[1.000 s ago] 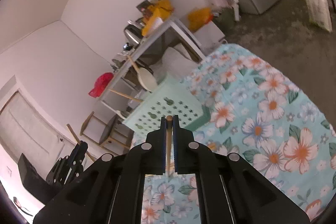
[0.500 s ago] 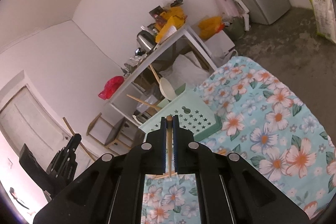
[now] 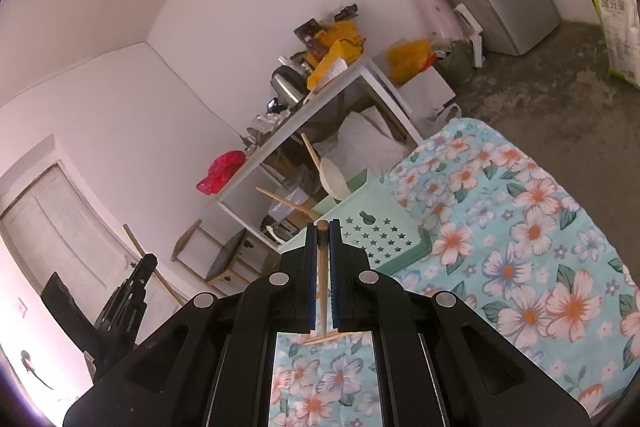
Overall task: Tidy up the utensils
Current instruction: 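Insert the chopstick into the green holder and open the left tool while the right tool holds its chopstick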
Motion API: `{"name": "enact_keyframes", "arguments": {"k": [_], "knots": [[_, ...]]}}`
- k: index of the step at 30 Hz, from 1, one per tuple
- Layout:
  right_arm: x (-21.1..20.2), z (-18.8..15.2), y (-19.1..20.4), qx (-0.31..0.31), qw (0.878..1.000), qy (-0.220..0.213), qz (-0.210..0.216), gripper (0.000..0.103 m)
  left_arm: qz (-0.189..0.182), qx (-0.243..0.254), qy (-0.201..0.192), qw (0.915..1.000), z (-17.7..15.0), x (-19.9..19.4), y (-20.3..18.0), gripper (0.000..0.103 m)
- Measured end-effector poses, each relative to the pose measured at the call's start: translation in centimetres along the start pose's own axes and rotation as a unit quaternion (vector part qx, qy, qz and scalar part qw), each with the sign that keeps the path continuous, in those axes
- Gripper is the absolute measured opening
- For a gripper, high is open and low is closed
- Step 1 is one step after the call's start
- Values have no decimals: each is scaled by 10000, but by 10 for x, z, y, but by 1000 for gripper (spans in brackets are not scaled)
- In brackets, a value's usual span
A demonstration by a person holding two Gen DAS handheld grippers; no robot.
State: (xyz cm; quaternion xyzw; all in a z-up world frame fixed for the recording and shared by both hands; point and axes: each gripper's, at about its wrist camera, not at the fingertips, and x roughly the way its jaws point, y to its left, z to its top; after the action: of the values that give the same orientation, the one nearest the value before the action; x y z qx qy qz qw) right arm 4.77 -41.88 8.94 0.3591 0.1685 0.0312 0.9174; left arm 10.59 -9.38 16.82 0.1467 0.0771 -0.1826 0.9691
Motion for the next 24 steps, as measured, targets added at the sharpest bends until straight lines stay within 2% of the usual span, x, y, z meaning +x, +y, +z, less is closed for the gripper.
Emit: {"name": "enact_keyframes", "arguments": {"k": [11,16,19,24], "knots": [[-2,1,2,-7,10000,-35,2,4,-63,-107,-6,9999,1,1,1,6],[-7,4,1,-34,9999,-103,-54,4,-214,-334,-72,9992,10,2,5,6],[-12,8,-2,-20,9998,-162,-66,4,-285,-489,-291,9980,25,2,6,6],[-14,11,-3,-27,9997,-211,-86,4,-494,-876,-863,9912,58,5,11,6]]}}
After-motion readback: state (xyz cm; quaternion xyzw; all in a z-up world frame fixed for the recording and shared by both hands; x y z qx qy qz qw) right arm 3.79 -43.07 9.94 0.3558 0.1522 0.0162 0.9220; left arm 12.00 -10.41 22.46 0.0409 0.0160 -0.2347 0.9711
